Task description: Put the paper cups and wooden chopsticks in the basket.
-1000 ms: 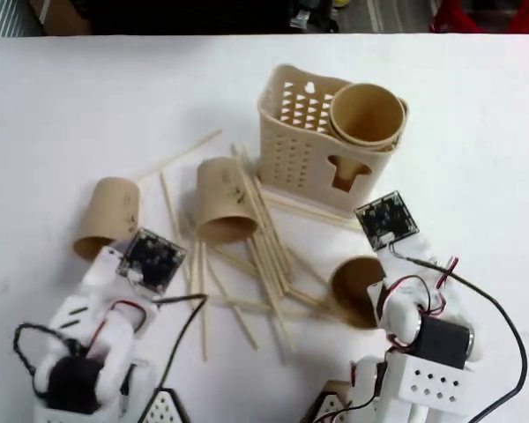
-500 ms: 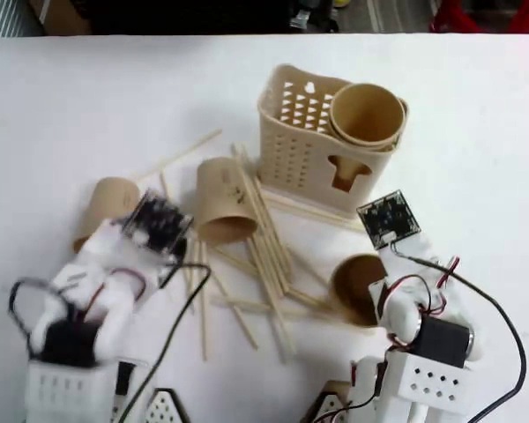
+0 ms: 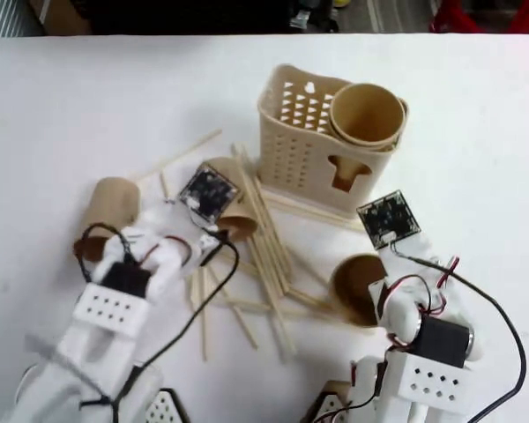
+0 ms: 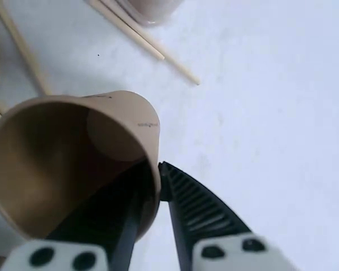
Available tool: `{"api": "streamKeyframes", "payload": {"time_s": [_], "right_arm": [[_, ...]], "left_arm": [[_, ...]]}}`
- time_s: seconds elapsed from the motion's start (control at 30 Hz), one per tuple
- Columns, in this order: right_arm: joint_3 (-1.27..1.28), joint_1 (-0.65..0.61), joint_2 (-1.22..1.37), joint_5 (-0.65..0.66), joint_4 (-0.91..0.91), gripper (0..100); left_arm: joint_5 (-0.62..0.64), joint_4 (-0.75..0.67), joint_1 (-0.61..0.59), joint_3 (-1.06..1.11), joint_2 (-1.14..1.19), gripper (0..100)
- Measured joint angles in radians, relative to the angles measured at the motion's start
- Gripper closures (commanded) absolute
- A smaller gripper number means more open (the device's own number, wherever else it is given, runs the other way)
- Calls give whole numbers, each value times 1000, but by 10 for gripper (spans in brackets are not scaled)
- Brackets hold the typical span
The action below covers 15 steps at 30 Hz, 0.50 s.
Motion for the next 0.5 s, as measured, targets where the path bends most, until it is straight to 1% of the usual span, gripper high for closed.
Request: {"api": "streamKeyframes", "payload": {"time_s": [0.27, 0.3, 0.37, 0.5], "right_arm": [[0, 0, 0, 0, 0, 979], [0, 0, 0, 0, 0, 979], [0, 0, 0, 0, 0, 979], [-2, 0, 0, 23, 6, 979]], "left_arm": [[2, -285, 2, 15, 227, 968], [2, -316, 3, 15, 247, 981], [2, -362, 3, 15, 279, 976], [2, -385, 2, 18, 301, 977]]}}
